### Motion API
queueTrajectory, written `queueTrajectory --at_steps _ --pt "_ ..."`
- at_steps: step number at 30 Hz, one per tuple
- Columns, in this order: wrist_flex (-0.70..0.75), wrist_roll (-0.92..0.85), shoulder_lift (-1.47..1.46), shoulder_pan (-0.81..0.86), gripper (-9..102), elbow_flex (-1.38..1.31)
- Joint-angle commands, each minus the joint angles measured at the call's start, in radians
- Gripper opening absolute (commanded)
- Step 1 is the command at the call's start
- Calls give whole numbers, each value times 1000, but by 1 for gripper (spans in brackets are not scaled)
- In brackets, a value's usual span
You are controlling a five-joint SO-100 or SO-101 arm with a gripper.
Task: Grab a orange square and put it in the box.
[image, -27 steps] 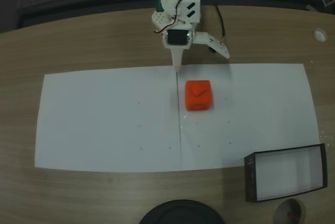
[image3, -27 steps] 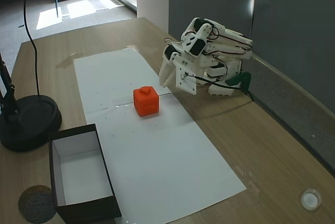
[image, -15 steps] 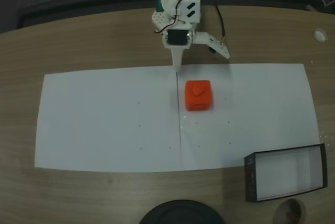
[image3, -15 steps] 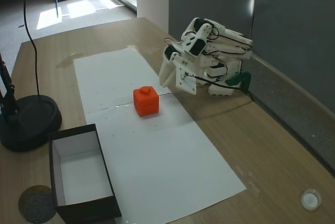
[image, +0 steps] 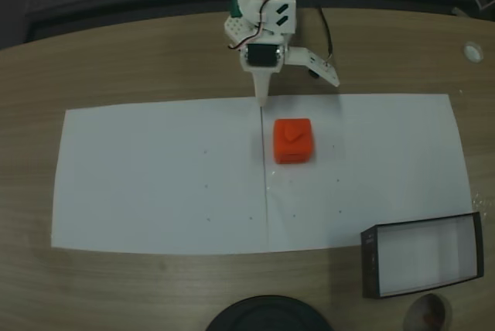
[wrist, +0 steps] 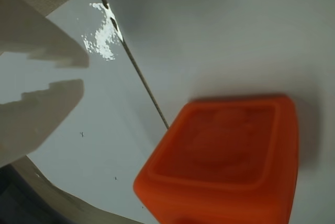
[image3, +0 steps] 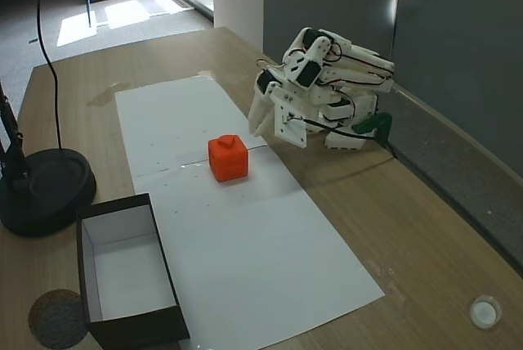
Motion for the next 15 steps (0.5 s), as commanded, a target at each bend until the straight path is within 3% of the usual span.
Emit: queueTrajectory --at_steps 1,7,13,15 --pt "9 3 18 -5 0 -55" --pt "-31 -2 18 -5 0 -51" --pt "-239 -5 18 6 1 -63" --pt "-281 -8 18 6 5 -71"
